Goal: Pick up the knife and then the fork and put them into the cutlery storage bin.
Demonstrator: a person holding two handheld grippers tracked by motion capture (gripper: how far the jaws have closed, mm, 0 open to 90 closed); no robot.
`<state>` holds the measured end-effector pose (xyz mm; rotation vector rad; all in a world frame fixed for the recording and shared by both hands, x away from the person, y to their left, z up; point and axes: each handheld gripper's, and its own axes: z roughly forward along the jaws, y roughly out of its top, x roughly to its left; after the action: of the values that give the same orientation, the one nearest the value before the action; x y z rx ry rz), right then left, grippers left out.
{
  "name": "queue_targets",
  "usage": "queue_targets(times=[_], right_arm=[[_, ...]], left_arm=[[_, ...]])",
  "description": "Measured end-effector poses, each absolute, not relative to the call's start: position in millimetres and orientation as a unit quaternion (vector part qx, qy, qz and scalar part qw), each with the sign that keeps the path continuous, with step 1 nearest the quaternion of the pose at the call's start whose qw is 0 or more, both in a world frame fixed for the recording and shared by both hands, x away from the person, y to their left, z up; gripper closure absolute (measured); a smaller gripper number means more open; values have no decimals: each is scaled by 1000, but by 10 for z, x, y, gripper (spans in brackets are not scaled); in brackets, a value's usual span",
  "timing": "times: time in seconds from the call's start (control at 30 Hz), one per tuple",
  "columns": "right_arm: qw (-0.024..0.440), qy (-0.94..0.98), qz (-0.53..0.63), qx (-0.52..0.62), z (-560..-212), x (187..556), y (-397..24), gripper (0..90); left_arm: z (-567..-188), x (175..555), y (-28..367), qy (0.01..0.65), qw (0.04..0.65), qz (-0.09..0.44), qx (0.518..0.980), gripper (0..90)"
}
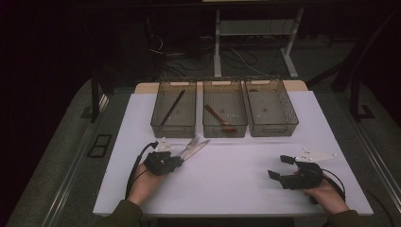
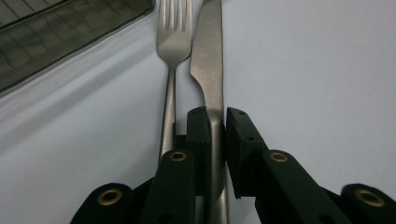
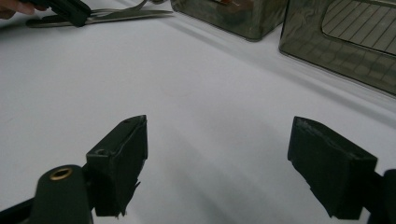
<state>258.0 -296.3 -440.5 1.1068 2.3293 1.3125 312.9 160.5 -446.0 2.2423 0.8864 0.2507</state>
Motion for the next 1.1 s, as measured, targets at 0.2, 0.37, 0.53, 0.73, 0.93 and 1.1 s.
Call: queue_targets(times=[0.2, 0.37, 0.53, 0.73, 0.93, 1.1], right_arm=[[127, 797, 453, 378, -4400, 2575, -2971, 193], [127, 798, 452, 377, -4395, 2569, -2980, 193], [128, 797, 454, 377, -4387, 2563, -2981, 193], [128, 797, 455, 376, -4378, 2558, -2973, 193], [126, 796, 460, 374, -4350, 2556, -2964, 193], [125, 797, 463, 368, -4317, 2555, -2928, 192]], left_arm=[[-4460, 3108, 1594, 344, 353, 103, 864, 792], [-4448, 3099, 1592, 343, 357, 105, 862, 792], [-4379, 3062, 1587, 337, 381, 107, 854, 792], [-4285, 3005, 1573, 324, 411, 107, 845, 792], [-4156, 2940, 1544, 307, 442, 110, 836, 791], [-4077, 2908, 1533, 298, 459, 112, 830, 791]])
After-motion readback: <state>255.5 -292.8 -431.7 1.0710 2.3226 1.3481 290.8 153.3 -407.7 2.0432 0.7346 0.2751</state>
